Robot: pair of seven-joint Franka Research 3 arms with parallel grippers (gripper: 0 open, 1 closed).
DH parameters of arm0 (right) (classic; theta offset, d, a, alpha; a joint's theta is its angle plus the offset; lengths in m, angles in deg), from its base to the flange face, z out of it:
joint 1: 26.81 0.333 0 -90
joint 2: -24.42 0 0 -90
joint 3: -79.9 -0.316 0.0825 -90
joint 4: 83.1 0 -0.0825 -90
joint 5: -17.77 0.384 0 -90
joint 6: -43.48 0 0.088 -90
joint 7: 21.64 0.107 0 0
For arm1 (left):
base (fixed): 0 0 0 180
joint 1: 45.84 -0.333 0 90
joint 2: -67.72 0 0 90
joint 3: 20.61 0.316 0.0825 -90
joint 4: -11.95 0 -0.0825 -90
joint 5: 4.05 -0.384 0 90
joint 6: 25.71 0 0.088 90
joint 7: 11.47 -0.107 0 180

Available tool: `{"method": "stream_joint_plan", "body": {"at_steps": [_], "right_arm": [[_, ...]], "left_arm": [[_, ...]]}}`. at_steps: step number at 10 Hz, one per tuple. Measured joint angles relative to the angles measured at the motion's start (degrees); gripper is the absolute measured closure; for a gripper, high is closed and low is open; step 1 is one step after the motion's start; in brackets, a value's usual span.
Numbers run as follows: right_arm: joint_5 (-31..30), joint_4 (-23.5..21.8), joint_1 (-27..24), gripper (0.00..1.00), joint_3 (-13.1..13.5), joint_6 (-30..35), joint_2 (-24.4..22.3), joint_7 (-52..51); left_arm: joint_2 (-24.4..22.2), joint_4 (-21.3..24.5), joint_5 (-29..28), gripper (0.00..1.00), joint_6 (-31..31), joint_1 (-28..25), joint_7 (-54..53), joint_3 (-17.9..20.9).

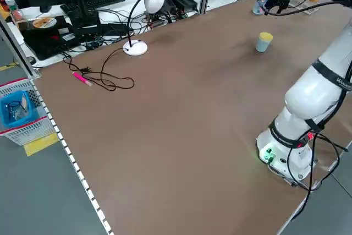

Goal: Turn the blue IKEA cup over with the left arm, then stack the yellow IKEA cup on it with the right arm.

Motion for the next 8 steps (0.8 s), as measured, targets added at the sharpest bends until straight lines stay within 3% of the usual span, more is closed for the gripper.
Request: {"method": "stream_joint_plan", "body": {"at_steps": [5,7,8], "right_arm": [[-0.15,0.18,-11.99,0.0,0.0,9.63,-5.21,-28.03],[-0.13,0.34,-13.75,0.0,4.82,11.35,-7.41,-35.49],[-0.13,0.52,-13.64,0.0,8.61,11.83,-8.81,-37.47]], "left_arm": [[0.0,-0.01,0.0,0.01,0.0,-0.26,0.12,0.27],[0.0,-0.01,0.0,0.01,0.0,-0.31,0.12,0.34],[0.0,-0.01,0.0,0.01,0.0,-0.34,0.12,0.36]]}}
